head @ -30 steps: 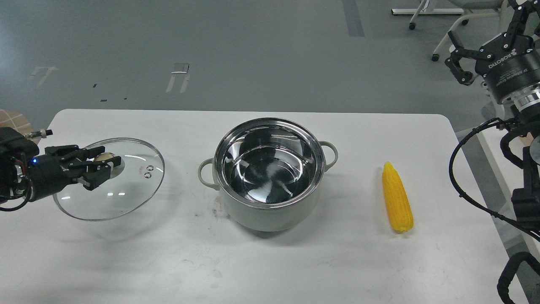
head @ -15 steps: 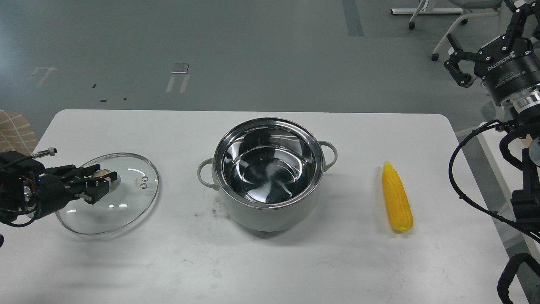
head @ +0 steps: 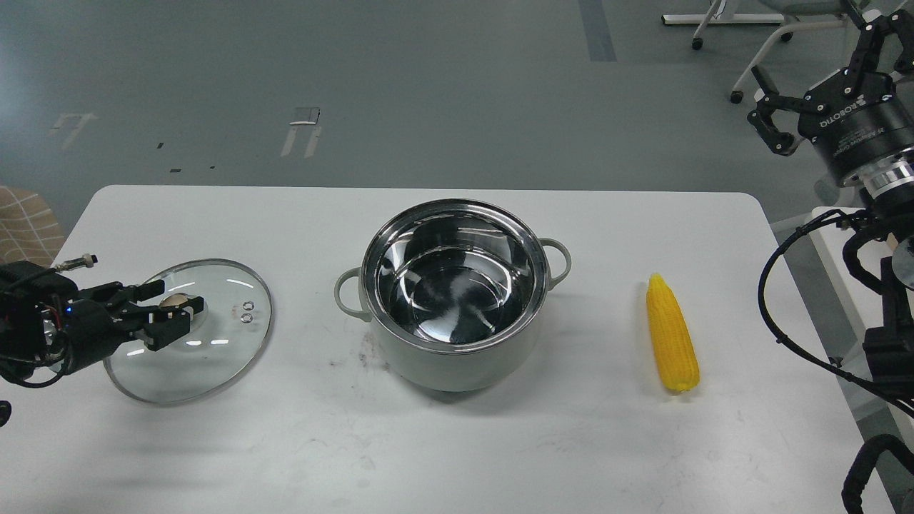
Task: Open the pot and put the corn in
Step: 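Lower the glass lid onto the table and release it with the left gripper, then reach the right gripper to the yellow corn and grasp it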
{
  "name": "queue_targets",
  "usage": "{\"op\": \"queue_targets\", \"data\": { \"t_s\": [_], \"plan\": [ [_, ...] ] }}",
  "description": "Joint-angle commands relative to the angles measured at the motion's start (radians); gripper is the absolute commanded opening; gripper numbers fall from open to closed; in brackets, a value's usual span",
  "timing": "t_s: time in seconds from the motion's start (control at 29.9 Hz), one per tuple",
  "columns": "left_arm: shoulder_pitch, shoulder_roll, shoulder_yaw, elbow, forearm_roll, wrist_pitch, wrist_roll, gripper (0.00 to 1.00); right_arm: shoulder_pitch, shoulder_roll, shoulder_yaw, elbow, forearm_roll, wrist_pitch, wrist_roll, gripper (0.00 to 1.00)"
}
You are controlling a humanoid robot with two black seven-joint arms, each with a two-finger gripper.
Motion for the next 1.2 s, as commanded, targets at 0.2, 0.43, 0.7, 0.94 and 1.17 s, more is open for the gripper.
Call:
{"op": "queue_targets", "data": {
  "t_s": [0.2,0.43,0.7,0.94,1.17],
  "plan": [
    [-0.386,-0.001,-0.025,-0.003,-0.629,-0.078,0.000,0.92,-0.034,-0.231,-0.132,0.045,-0.276,0.000,0.001,1.00],
    [-0.544,-0.122,-0.057,-0.002,-1.279,-0.180,0.000,0.97,-0.118,-0.355,-0.232,0.241,-0.608,0.000,0.001,1.00],
    [-0.524,-0.226,-0.228,0.002,-1.613,-0.441,0.000,0.98,-0.210,-0.420,-0.435,0.449,-1.004,0.000,0.001,1.00],
    [-0.534,-0.334,-0.258,0.115,-1.613,-0.447,0.137,0.98,-0.217,-0.347,-0.622,0.450,-1.246,0.000,0.001,1.00],
    [-0.535,-0.332,-0.280,0.121,-1.612,-0.460,0.153,0.98,-0.241,-0.274,-0.686,0.377,-1.449,0.000,0.001,1.00]
  ]
}}
